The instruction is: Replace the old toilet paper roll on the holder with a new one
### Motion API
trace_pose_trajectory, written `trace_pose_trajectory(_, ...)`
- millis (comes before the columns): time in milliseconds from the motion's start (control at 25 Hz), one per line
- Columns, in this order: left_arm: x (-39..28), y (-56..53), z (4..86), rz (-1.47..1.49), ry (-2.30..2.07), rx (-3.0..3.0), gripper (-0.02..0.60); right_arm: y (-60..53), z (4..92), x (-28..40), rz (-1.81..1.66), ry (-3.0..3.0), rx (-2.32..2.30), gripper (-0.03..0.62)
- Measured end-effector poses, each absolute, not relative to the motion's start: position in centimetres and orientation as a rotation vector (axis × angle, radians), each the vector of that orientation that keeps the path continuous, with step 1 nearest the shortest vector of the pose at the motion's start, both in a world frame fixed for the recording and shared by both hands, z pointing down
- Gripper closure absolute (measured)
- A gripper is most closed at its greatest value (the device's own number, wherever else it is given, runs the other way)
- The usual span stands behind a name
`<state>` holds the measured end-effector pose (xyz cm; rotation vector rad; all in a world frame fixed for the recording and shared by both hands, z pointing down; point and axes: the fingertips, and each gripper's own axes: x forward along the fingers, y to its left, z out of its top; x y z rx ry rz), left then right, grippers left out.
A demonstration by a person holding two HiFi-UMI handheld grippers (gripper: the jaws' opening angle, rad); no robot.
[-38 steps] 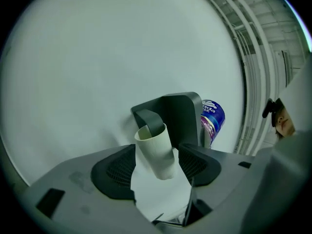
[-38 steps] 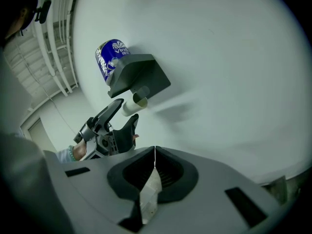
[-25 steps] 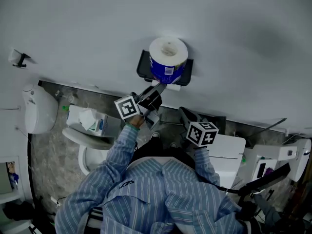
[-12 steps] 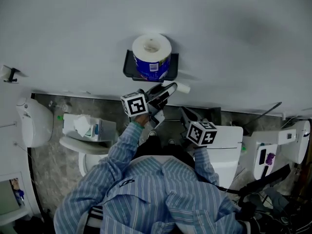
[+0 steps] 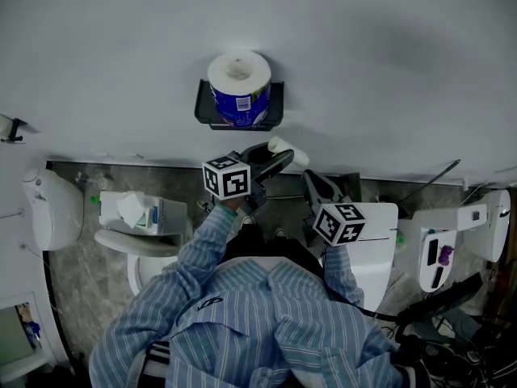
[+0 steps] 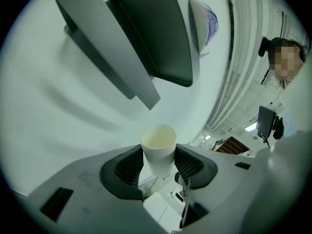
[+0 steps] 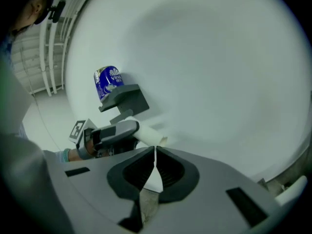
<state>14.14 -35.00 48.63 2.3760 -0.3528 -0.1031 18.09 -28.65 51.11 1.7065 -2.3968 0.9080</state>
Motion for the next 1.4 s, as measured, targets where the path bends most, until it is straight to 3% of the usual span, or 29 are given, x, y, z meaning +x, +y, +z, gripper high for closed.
trace_pose_trajectory(400,7.0,-34.2,49.7,-0.058,-0.613,2.430,0.383,-30.9,40.6,15.9,0.479,-2.667,1.580,0.566)
trace_pose_trajectory(560,4.1,-33.9,49.0,-0.031,-0.744,2.490,0.383,-32.6,38.3,13.7,0.409,-2.702,1.496,0.433)
trace_pose_trajectory(880,-0.4,-33.1,48.3,0.006,-0.974,2.539,0.383,-35.7,33.3,9.4,0.269,-2.753,1.464,0.264)
trace_pose_trajectory(1200,-2.0,-32.2,48.6,0.005,-1.017,2.528,0.383,-39.1,30.7,6.2,0.238,-2.664,1.517,0.189)
trace_pose_trajectory(1400,-3.0,-32.0,48.7,-0.001,-1.034,2.516,0.383,-41.1,31.0,5.0,0.179,-2.532,1.555,0.181)
